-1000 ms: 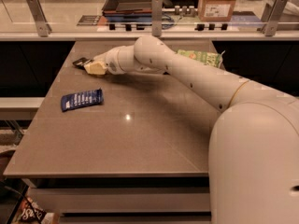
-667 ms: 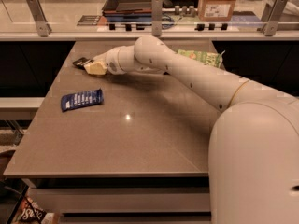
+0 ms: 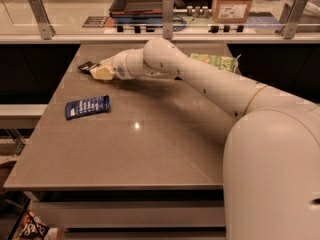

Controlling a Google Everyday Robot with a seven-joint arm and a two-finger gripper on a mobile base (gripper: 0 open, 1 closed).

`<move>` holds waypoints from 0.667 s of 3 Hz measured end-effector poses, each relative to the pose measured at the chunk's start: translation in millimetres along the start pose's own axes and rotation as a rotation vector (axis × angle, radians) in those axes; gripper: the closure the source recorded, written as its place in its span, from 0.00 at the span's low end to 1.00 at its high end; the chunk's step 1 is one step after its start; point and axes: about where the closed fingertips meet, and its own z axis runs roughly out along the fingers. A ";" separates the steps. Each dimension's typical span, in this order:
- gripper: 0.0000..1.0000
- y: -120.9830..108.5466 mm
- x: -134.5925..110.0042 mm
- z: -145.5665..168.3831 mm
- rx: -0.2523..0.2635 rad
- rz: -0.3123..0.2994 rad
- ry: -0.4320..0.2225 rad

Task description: Pick rxbar chocolate

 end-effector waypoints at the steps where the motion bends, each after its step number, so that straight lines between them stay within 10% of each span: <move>1: 1.00 0.0 -0.5 -0.2 0.000 0.000 0.000; 2: 1.00 0.0 -0.6 -0.3 0.000 0.000 0.000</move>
Offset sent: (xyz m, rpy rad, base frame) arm 0.0255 -0.0598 0.0513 0.1403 0.0515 0.2449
